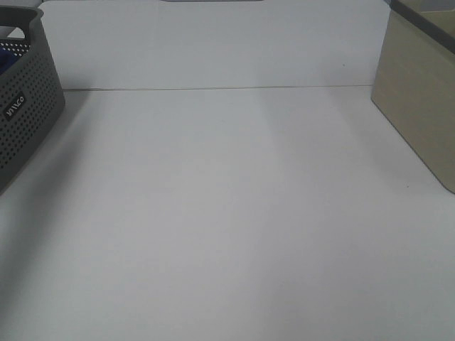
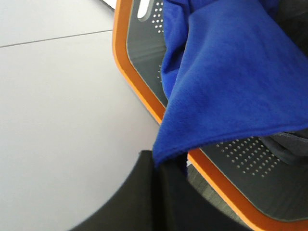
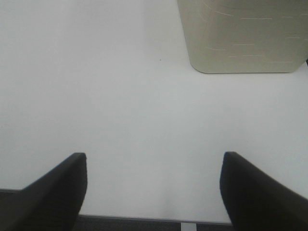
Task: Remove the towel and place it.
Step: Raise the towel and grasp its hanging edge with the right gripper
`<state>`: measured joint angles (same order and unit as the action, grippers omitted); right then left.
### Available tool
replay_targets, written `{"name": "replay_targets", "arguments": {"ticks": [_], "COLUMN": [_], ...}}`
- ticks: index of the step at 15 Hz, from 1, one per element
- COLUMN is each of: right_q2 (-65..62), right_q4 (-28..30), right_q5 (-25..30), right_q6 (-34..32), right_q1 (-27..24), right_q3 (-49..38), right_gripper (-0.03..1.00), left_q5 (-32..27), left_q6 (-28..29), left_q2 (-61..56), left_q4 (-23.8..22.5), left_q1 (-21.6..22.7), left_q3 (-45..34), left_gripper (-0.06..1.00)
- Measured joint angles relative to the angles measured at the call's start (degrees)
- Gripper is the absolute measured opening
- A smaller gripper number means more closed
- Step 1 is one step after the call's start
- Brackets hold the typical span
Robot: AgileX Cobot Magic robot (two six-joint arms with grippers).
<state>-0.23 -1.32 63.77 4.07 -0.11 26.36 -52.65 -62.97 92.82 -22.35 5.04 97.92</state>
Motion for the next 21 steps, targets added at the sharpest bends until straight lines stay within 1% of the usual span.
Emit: {"name": "replay_targets", "arguments": {"ticks": [1,2,3,6,7,9,10,11,12,13,14,15,17,19,20,21], "right_q2": [0.00,0.00,0.00,0.00,0.00,0.00,0.80,2.92,7.33,11.34,15.47,20.00,31.00,41.88,45.03,51.22], "right_q4": [0.00,0.00,0.00,-0.06,-0.34,-2.98,-5.33,-9.05,-16.62,-22.00,-27.85,-34.89,-49.10,-65.32,-69.44,-77.41], "right_q5": [0.00,0.00,0.00,-0.06,-0.06,-1.38,-3.21,-6.42,-11.75,-14.78,-17.07,-18.28,-19.31,-18.56,-17.65,-15.13], "right_q6": [0.00,0.00,0.00,0.00,0.00,0.23,1.09,3.50,9.57,15.24,21.94,30.37,47.78,69.04,74.20,83.02], "right_q1": [0.00,0.00,0.00,0.00,0.00,0.00,0.00,0.00,0.00,0.00,0.00,0.00,0.00,0.00,0.00,0.00], "right_q3": [0.00,0.00,0.00,0.00,0.00,0.29,0.63,0.74,0.80,0.80,0.80,0.86,0.92,0.92,0.97,1.09], "right_gripper": [0.75,0.75,0.75,0.75,0.75,0.75,0.75,0.75,0.75,0.75,0.75,0.75,0.75,0.75,0.75,0.75], "left_q5": [0.11,1.32,1.55,1.78,1.78,1.83,1.89,1.89,1.60,1.55,1.49,1.49,1.49,1.32,1.03,0.06], "left_q6": [0.00,0.00,0.00,0.92,1.15,1.38,1.49,1.49,1.49,1.49,1.49,1.49,1.49,1.49,1.49,1.49], "left_q2": [-0.74,-2.98,-3.67,-4.13,-4.13,-4.18,-4.24,-4.30,-4.35,-4.35,-4.35,-4.35,-4.35,-4.35,-4.35,-4.35], "left_q4": [0.00,-0.63,-1.26,-2.01,-2.23,-3.38,-3.61,-3.84,-4.98,-6.25,-7.51,-8.59,-9.05,-9.11,-9.11,-9.11], "left_q1": [-0.46,-2.92,-4.18,-9.05,-9.91,-14.78,-17.48,-19.94,-23.72,-26.30,-29.28,-32.09,-36.50,-41.02,-41.94,-43.77], "left_q3": [0.00,0.00,0.52,5.10,5.90,9.97,11.23,12.38,13.58,13.75,13.75,13.75,13.75,13.75,13.75,13.75], "left_gripper": [0.00,0.00,0.00,0.00,0.00,0.00,0.00,0.00,0.00,0.00,0.00,0.00,0.00,0.00,0.00,0.00]}}
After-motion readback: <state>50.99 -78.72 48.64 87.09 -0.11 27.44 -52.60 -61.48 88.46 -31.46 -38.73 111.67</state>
